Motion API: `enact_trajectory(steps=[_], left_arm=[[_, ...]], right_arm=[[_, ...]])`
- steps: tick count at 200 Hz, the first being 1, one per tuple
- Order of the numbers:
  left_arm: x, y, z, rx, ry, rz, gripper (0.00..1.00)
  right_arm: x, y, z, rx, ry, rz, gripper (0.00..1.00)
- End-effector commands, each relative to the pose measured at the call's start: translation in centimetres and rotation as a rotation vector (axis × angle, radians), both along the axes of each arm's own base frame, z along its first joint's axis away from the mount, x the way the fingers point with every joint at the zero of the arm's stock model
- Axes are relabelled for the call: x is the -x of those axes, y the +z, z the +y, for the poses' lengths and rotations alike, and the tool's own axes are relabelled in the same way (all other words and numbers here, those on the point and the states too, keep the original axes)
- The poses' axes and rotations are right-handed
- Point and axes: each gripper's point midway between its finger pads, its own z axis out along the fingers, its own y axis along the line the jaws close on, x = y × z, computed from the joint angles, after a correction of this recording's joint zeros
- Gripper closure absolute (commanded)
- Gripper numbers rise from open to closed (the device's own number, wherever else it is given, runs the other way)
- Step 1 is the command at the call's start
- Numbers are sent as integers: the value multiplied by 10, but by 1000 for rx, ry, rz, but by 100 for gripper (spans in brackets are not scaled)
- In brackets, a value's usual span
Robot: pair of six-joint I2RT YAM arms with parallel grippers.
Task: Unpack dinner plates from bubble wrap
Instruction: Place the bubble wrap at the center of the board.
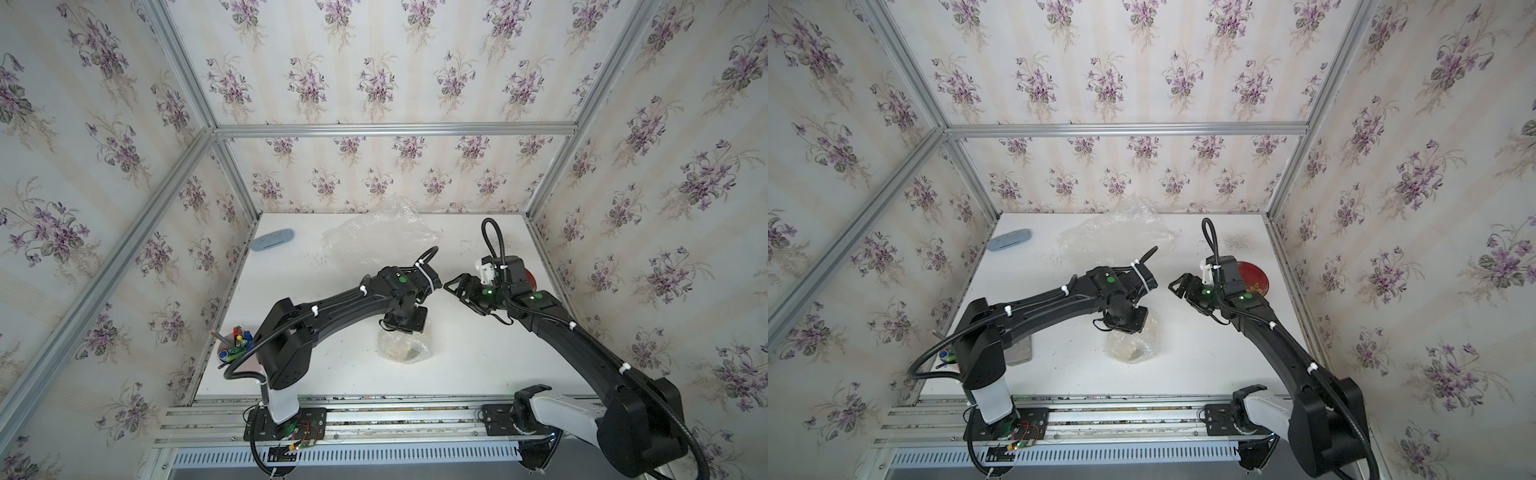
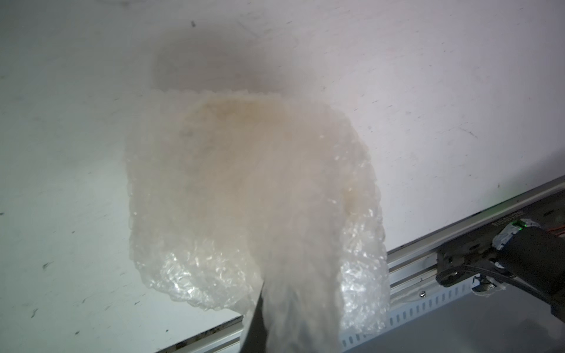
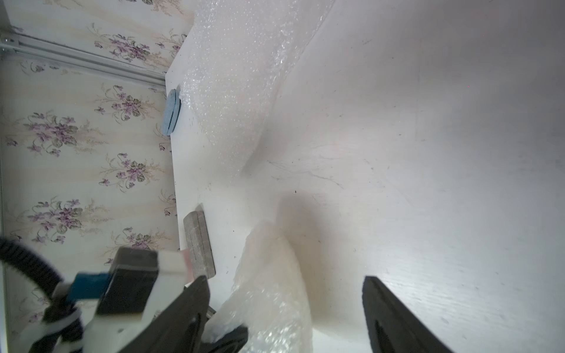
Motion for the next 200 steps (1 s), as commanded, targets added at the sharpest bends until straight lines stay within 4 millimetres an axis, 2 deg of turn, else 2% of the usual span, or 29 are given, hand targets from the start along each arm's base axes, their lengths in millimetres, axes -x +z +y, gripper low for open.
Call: enact_trajectory(steps=[1, 10, 29, 35, 47, 64, 70, 80, 102, 128, 165, 180, 184, 200], left_arm=[[-2, -8, -26, 19, -20, 14, 98], [-2, -14, -35, 20, -22, 23, 97], [-1, -21, -48, 24, -23, 35, 81], [0, -20, -50, 29, -23, 34, 73], [0, -19, -51, 33, -18, 30, 57], [0, -10, -49, 42, -12, 15, 46], [0, -7, -47, 45, -9, 7, 40], [0, 0, -42, 49, -6, -9, 36], [4, 9, -26, 43, 11, -32, 35], [14, 3, -15, 21, 4, -19, 35], [18, -6, -26, 39, -22, -6, 38], [14, -9, -30, 35, -18, -14, 44], [13, -11, -31, 33, -17, -12, 50], [11, -16, -36, 28, -30, -7, 59]], right_arm=[[32, -10, -23, 112, -6, 51, 19], [40, -7, -28, 124, -9, 46, 20], [57, -6, -36, 146, -11, 52, 20], [62, -6, -38, 153, -10, 57, 20], [70, -8, -41, 166, -6, 63, 20], [77, -11, -43, 173, -2, 74, 19], [79, -11, -43, 171, 3, 74, 20], [80, -12, -42, 167, 10, 77, 20], [79, -10, -38, 155, 35, 69, 20], [76, -7, -32, 144, 77, 53, 22], [75, -15, -27, 141, 116, 57, 27], [76, -20, -26, 132, 120, 64, 28], [77, -21, -26, 130, 120, 66, 29], [79, -23, -24, 113, 125, 69, 31]])
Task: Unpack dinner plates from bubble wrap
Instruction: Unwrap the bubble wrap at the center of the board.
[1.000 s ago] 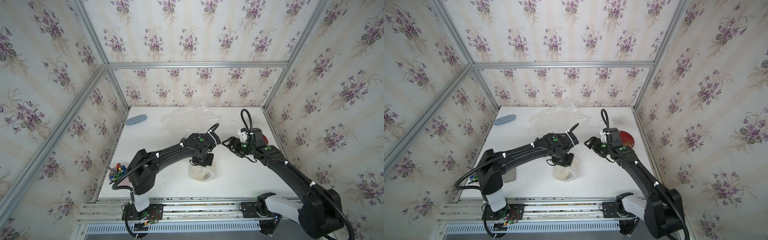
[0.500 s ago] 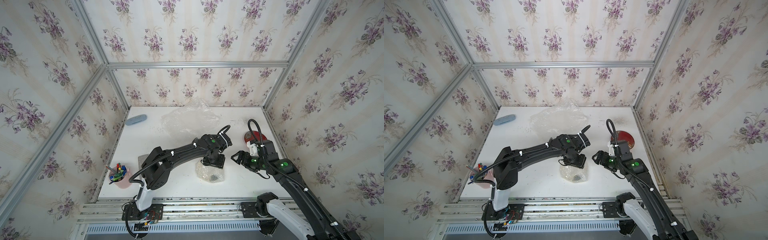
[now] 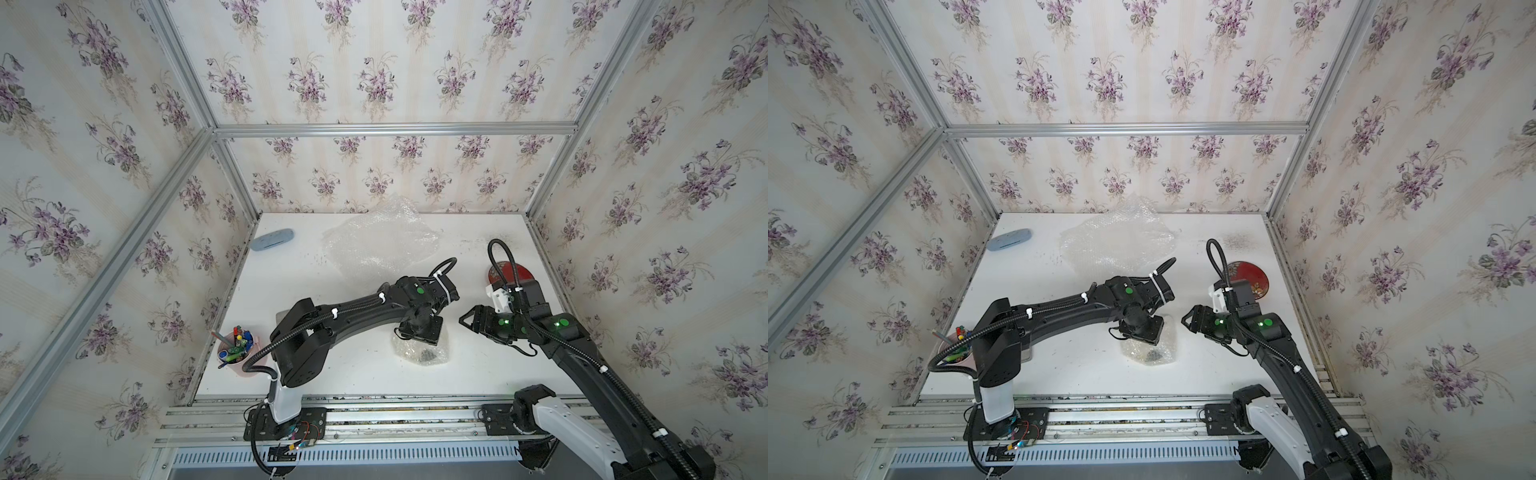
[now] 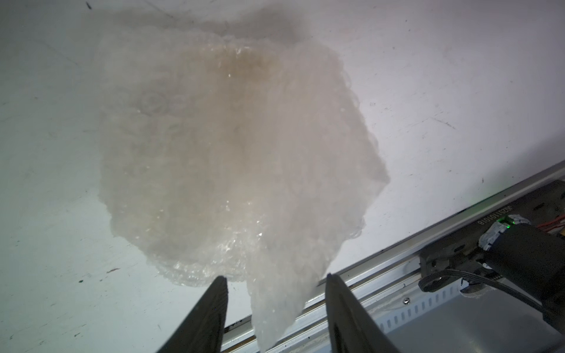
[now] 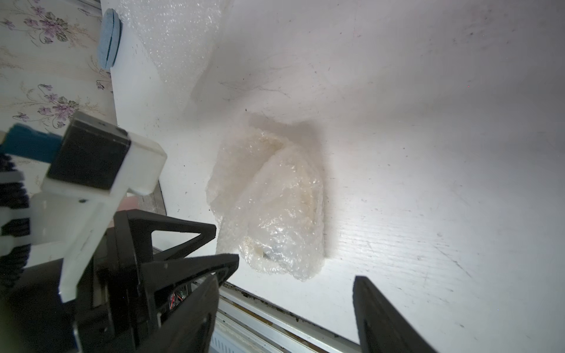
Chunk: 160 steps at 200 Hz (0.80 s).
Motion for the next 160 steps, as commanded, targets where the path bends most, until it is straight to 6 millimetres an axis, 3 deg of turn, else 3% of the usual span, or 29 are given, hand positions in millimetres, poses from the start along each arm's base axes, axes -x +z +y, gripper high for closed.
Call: enact_trajectory(steps=[1, 36, 60, 96, 119, 160], left_arm=[[-5, -4, -8, 4, -11, -9, 60], [-4, -20, -6, -24, -20, 23, 83], [-4, -12, -6, -1, -14, 25, 98], [-7, 11, -21, 91, -32, 26, 99], [-7, 13, -26, 125, -33, 69, 99], [-6, 11, -36, 153, -61, 107, 100]], right_arm=[[0, 0, 5, -26, 22, -17, 31], [3, -5, 7, -42, 34, -8, 32], [10, -11, 11, -70, 53, 17, 31], [24, -24, 22, -143, 103, 57, 29], [28, -34, 28, -154, 137, 62, 26], [17, -37, 35, -129, 171, 27, 23]])
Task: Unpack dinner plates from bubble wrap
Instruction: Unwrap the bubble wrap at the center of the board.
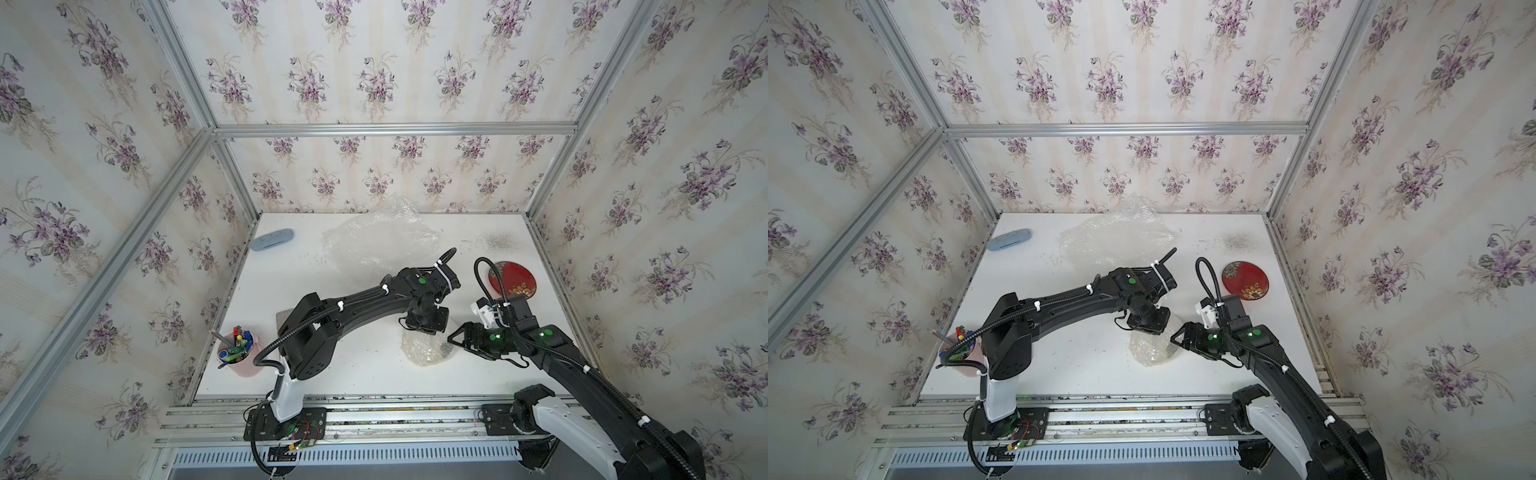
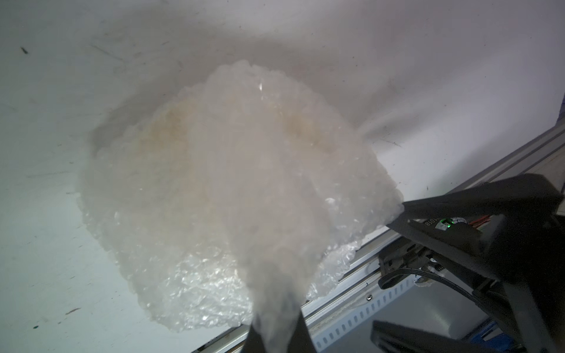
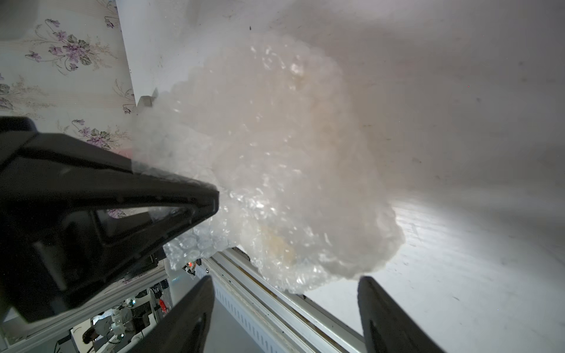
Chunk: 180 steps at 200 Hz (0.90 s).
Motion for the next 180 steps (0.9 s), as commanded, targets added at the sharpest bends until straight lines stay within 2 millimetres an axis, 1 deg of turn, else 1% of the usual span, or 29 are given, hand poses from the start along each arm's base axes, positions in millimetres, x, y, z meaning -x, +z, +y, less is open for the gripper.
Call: enact_trajectory(steps=[1, 16, 44, 92, 107, 120, 135, 150, 158, 180], left_arm=[[5, 3, -10, 38, -40, 34, 99], [4, 3, -16, 50, -58, 38, 99], [1, -1, -18, 46, -67, 56, 99], [7, -10, -17, 25, -138, 81, 99], [8, -10, -16, 7, -173, 86, 99], [6, -10, -15, -8, -196, 83, 99], [3, -7, -18, -11, -216, 75, 99], [-3, -4, -21, -10, -229, 65, 99], [-6, -2, -22, -12, -237, 56, 99], [-14, -1, -19, -26, -230, 42, 100]], right_arm=[[-13, 5, 5, 1, 25, -67, 23], [-16, 4, 2, 30, 25, -67, 23], [-22, -2, -6, 87, -21, -59, 24], [-44, 5, -17, 199, -61, -69, 23], [-49, 5, -12, 180, -44, -82, 23], [-50, -1, -4, 142, -23, -66, 24], [-49, -6, 3, 102, -1, -42, 25], [-46, -11, 7, 79, 11, -25, 26], [-45, -10, 10, 66, 24, -22, 27], [-35, -10, 16, 53, 66, -39, 30]])
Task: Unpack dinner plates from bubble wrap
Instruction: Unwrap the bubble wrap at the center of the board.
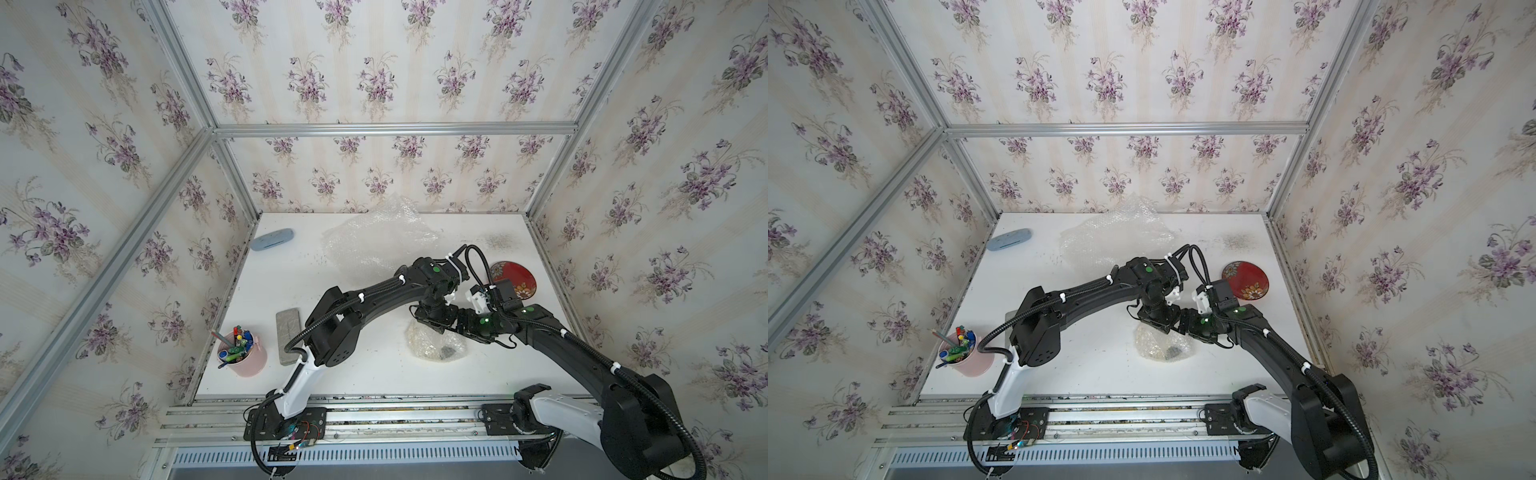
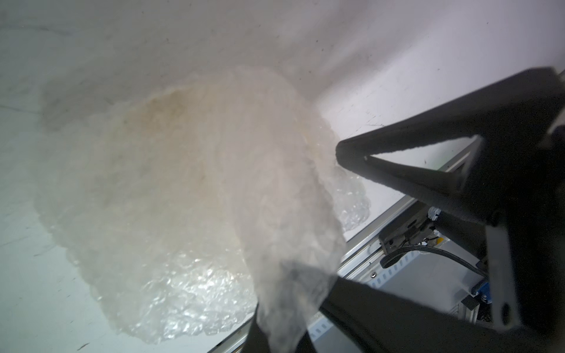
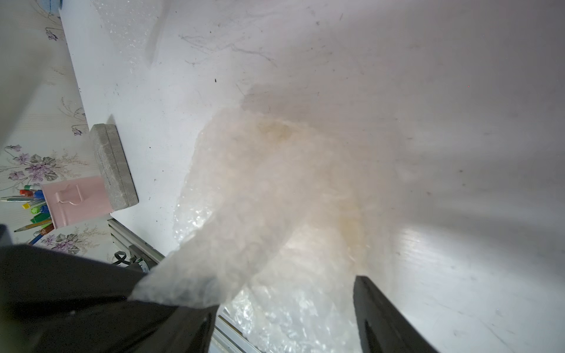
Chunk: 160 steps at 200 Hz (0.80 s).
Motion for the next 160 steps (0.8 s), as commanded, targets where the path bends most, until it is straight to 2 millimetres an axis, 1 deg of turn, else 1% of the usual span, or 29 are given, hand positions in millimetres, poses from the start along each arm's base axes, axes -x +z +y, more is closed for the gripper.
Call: enact_trajectory(steps=[1, 22, 54, 71, 87, 106, 117, 130, 137, 152, 160], left_arm=[[-7, 4, 2, 3, -31, -23, 100], [-9, 7, 3, 7, -30, -31, 99], [-9, 5, 5, -1, -37, -33, 100], [-8, 4, 8, -12, -36, -37, 100], [-8, 2, 10, -18, -31, -36, 100], [-7, 2, 10, -16, -18, -27, 100], [-6, 3, 9, -8, -10, -24, 100], [-7, 5, 10, -4, -4, -30, 100], [-7, 4, 11, -3, 1, -29, 100], [-6, 3, 15, -5, 6, -26, 100], [-7, 1, 18, -8, 12, -25, 100]], right_arm=[[8, 8, 16, -77, 76, -28, 30], [18, 5, 20, -115, 84, -17, 32], [16, 0, 20, -93, 99, -14, 33], [17, -12, 17, -40, 100, 11, 30], [17, -18, 18, -16, 99, 23, 28], [14, -28, 14, 44, 63, 35, 28], [12, -33, 10, 74, 35, 40, 29], [7, -36, 6, 101, 8, 32, 33], [6, -38, 4, 113, -3, 32, 37], [1, -36, 5, 108, -19, 18, 53], [-2, -33, 6, 102, -27, 12, 65]])
